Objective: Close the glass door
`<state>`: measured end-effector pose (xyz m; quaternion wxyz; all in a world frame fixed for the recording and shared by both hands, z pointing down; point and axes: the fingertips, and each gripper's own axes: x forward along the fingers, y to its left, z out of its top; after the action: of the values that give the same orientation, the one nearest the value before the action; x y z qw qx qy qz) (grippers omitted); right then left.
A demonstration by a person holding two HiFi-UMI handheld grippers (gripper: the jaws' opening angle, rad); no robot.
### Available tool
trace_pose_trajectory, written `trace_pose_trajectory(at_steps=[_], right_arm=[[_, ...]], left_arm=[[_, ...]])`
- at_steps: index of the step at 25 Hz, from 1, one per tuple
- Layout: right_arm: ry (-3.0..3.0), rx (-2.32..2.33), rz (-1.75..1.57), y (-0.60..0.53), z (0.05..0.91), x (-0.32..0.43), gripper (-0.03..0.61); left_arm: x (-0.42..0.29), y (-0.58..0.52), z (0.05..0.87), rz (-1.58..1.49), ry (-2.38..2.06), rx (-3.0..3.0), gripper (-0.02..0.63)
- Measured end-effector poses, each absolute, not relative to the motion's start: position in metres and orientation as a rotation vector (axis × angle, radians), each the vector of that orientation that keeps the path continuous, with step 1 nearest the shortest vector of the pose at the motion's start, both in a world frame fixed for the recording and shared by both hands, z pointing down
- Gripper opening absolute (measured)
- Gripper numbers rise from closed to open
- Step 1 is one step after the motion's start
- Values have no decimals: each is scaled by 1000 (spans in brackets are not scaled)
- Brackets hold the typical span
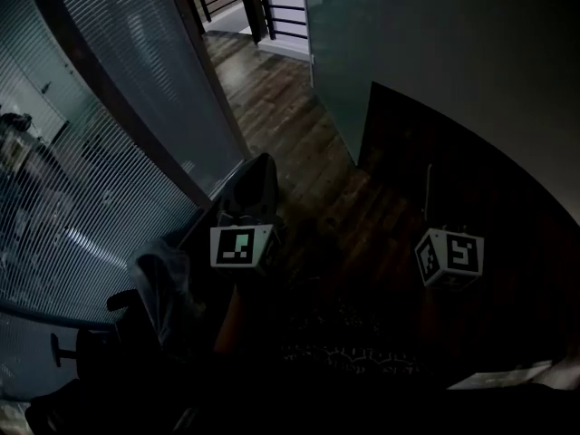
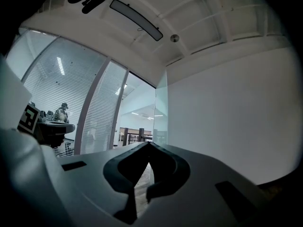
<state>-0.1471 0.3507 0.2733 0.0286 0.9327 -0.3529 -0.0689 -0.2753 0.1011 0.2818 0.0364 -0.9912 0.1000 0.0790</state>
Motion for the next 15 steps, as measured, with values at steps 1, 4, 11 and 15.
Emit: trace_pose_trajectory(at_steps=[1, 4, 11, 15], right_arm=[[-1084, 2879, -211, 349, 274, -143, 2], [-1072, 2886, -212, 348, 276, -126, 2], [-1089, 2887, -214, 338, 279, -80, 3], [-1116, 2888, -207, 328, 281, -46, 2]], left_arm=[[-271, 100, 283, 243, 303, -3046, 2], [-253, 98, 288, 234, 293, -3049, 0], [-210, 89, 291, 243, 315, -3035, 2], [-178, 81, 289, 237, 329, -3030, 0]])
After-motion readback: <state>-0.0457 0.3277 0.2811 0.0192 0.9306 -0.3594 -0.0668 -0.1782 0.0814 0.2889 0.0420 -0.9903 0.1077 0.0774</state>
